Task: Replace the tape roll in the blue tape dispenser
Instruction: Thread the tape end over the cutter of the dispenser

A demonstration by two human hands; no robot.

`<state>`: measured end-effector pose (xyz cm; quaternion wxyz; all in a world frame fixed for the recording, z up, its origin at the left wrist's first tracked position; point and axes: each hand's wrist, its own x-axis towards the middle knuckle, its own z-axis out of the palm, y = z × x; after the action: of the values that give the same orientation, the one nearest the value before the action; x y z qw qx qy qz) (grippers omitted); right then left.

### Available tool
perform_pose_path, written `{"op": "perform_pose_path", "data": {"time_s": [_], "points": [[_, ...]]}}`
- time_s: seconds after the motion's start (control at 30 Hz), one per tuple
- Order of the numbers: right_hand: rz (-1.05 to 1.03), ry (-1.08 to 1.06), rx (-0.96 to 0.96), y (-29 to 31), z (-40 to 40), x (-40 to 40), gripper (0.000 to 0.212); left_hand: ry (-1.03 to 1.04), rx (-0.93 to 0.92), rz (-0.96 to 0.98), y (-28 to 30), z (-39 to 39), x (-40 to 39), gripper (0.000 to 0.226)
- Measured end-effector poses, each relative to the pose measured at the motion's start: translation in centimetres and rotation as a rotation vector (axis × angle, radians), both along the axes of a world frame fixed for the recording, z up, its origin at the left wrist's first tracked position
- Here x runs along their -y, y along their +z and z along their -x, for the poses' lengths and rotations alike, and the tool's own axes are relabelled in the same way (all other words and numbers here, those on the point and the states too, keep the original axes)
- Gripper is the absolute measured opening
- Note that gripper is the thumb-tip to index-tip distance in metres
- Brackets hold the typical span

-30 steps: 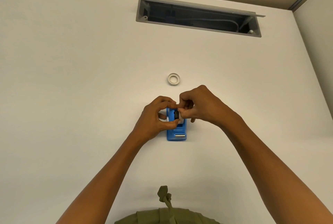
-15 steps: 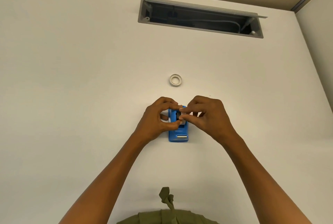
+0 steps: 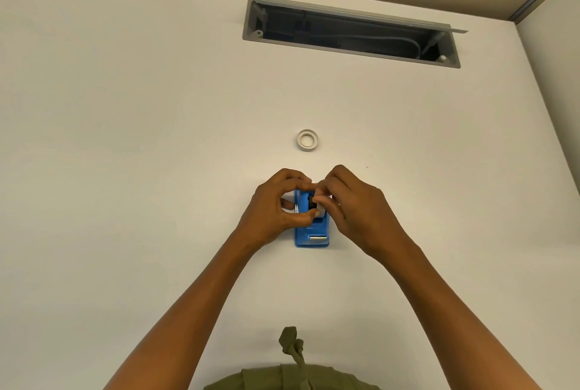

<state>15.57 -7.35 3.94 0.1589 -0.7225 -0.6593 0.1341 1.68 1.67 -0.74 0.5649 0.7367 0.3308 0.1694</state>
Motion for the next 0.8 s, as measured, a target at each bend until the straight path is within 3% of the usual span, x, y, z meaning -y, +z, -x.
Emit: {"op": "perform_pose_path", "data": {"time_s": [0.1,0.27,0.47,0.8], "points": [[0.022,-0.063,-0.064,-0.3,0.2,-0.1,0.014,-0.003,-0.006,0.003,0.0,0.0,-0.1,0.039],[0.051,-0.209,-0.383,0.6,-0.8,-0.3,0.022,-0.010,-0.012,-0.003,0.1,0.1,-0.1,0.040],[0.161,-0.077,-0.217,1.7,-1.1,-1.4,0.025,-0.012,-0.001,0.009,0.2,0.1,-0.2,0.039],[0.297,-0.125,-0.287,3.0,-1.4,-2.9,0.011,-0.017,-0.025,-0.005,0.1,0.0,-0.2,0.041]]}}
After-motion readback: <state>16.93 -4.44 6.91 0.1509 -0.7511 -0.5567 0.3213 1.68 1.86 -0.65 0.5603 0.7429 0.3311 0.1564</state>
